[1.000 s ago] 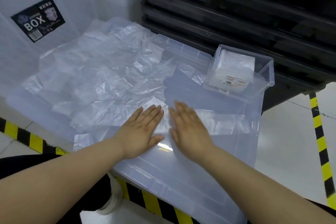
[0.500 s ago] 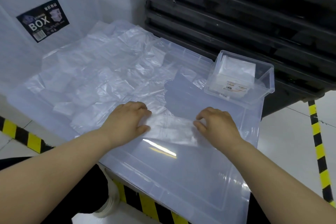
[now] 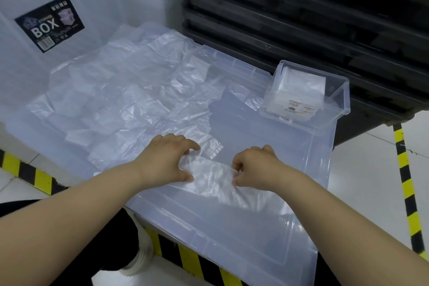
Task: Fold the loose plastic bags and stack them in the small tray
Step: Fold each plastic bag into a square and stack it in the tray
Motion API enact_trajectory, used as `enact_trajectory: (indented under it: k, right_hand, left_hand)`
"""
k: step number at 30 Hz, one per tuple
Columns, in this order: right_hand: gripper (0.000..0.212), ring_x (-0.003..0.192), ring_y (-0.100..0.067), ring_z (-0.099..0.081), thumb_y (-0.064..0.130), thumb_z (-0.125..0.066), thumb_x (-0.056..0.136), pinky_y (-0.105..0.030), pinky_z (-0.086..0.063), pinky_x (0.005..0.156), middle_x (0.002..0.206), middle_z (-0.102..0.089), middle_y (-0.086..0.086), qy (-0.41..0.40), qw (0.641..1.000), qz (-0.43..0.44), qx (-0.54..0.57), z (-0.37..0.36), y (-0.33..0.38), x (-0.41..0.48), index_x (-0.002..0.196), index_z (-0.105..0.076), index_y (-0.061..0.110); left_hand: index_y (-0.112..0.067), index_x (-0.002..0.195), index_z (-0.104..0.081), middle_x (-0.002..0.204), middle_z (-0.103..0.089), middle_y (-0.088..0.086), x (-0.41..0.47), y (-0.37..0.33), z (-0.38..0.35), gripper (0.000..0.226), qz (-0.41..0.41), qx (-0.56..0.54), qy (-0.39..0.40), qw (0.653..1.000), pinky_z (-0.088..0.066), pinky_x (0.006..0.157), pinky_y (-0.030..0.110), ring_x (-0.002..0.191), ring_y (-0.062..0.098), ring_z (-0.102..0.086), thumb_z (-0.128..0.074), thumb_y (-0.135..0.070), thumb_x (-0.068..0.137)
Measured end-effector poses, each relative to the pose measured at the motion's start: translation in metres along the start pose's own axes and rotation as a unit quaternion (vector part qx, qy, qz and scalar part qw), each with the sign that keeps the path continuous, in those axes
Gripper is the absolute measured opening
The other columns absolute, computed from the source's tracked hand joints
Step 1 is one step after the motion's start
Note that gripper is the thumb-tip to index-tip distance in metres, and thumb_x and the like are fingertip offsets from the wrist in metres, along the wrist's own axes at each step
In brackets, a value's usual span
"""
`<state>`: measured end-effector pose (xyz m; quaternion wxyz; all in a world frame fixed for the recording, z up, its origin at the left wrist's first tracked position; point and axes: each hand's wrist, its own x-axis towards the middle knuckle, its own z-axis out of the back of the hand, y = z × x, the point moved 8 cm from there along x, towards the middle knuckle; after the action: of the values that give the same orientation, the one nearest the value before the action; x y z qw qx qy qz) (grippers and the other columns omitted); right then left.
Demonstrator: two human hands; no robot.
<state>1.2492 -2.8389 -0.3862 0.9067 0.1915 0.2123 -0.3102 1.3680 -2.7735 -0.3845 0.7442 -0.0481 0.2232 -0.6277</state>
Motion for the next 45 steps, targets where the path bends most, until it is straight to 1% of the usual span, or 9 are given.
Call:
enact_trajectory:
  k: [7, 10, 16, 23, 29, 32, 35, 40, 45]
  right_hand:
    - [0.009, 0.094, -0.012, -0.033, 0.021, -0.056, 0.086, -0.023, -0.028, 0.080, 0.095, -0.052, 0.002, 0.006, 0.997, 0.068, 0.041, -0.001, 0.005, -0.002, 0.080, -0.050, 0.020]
    - [0.022, 0.083, -0.005, -0.042, 0.013, -0.059, 0.084, -0.021, -0.034, 0.076, 0.084, -0.054, 0.005, -0.041, 0.983, 0.073, 0.164, 0.013, 0.001, -0.004, 0.071, -0.046, 0.025]
    - [0.030, 0.049, 0.000, -0.047, 0.004, -0.060, 0.084, -0.010, -0.035, 0.049, 0.061, -0.052, 0.005, -0.240, 0.851, -0.069, 0.462, 0.037, -0.045, -0.007, 0.063, -0.046, 0.019]
    - [0.013, 0.061, -0.011, -0.049, 0.002, -0.053, 0.085, -0.019, -0.039, 0.054, 0.081, -0.055, -0.002, -0.230, 0.736, -0.233, 0.593, 0.000, -0.061, -0.001, 0.091, -0.052, 0.014]
    - [0.037, 0.070, -0.013, -0.050, 0.011, -0.052, 0.089, -0.018, -0.039, 0.058, 0.094, -0.055, -0.003, -0.200, 0.788, -0.199, 0.548, 0.010, -0.056, -0.001, 0.125, -0.041, 0.014]
    - [0.046, 0.100, -0.017, -0.049, 0.014, -0.053, 0.090, -0.024, -0.038, 0.081, 0.120, -0.051, -0.003, -0.240, 0.902, -0.136, 0.331, 0.030, -0.065, -0.012, 0.134, -0.038, 0.013]
    - [0.040, 0.117, -0.025, -0.047, 0.008, -0.061, 0.084, -0.023, -0.034, 0.091, 0.125, -0.052, -0.008, -0.248, 0.962, -0.026, 0.107, 0.034, -0.051, -0.030, 0.123, -0.054, 0.008]
    - [0.044, 0.086, -0.022, -0.069, 0.028, -0.080, 0.042, -0.029, -0.054, 0.070, 0.093, -0.068, -0.003, -0.204, 0.957, 0.187, -0.083, 0.000, 0.000, -0.060, 0.084, -0.070, 0.019]
    - [0.019, 0.071, -0.010, -0.067, 0.032, -0.063, 0.056, -0.015, -0.047, 0.047, 0.084, -0.068, 0.006, -0.157, 0.963, 0.195, -0.101, -0.024, 0.004, -0.073, 0.072, -0.068, 0.024]
  left_hand:
    - [-0.025, 0.114, -0.055, 0.091, -0.043, -0.014, 0.003, 0.007, -0.003, 0.040, 0.023, 0.002, 0.036, 0.999, -0.018, 0.077, 0.021, 0.104, 0.011, -0.041, -0.067, -0.041, 0.079]
    - [-0.022, 0.112, -0.058, 0.104, -0.049, -0.008, 0.006, 0.014, 0.009, 0.044, 0.042, -0.043, -0.018, 0.998, -0.020, 0.082, 0.022, 0.115, 0.017, -0.040, -0.064, -0.047, 0.077]
    - [-0.010, 0.127, -0.048, 0.126, -0.053, 0.017, -0.009, 0.007, 0.052, 0.067, -0.033, -0.059, -0.319, 0.945, -0.027, 0.095, 0.032, 0.116, 0.024, -0.040, -0.048, -0.046, 0.071]
    - [-0.016, 0.126, -0.041, 0.124, -0.059, 0.011, -0.014, -0.047, 0.000, 0.052, -0.251, 0.058, -0.220, 0.941, -0.034, 0.097, 0.034, 0.112, 0.019, -0.045, -0.045, -0.039, 0.079]
    - [-0.019, 0.106, -0.069, 0.106, -0.069, -0.002, -0.007, -0.052, -0.022, 0.054, -0.253, 0.107, -0.134, 0.952, -0.053, 0.077, 0.030, 0.092, 0.013, -0.068, -0.035, -0.046, 0.075]
    - [-0.022, 0.099, -0.072, 0.103, -0.070, -0.005, -0.002, -0.054, -0.025, 0.053, -0.245, 0.128, -0.125, 0.953, -0.053, 0.076, 0.026, 0.090, 0.011, -0.068, -0.033, -0.048, 0.074]
    - [-0.021, 0.096, -0.073, 0.097, -0.070, -0.005, 0.001, -0.059, -0.020, 0.052, -0.240, 0.138, -0.139, 0.951, -0.041, 0.088, 0.025, 0.084, 0.013, -0.068, -0.035, -0.047, 0.073]
    - [-0.019, 0.094, -0.073, 0.088, -0.068, -0.002, 0.003, -0.063, -0.018, 0.051, -0.231, 0.158, -0.146, 0.949, -0.031, 0.085, 0.025, 0.077, 0.017, -0.067, -0.036, -0.046, 0.072]
    - [-0.017, 0.095, -0.073, 0.088, -0.068, 0.000, 0.004, -0.064, -0.018, 0.052, -0.221, 0.157, -0.146, 0.951, -0.031, 0.085, 0.026, 0.081, 0.019, -0.064, -0.037, -0.045, 0.072]
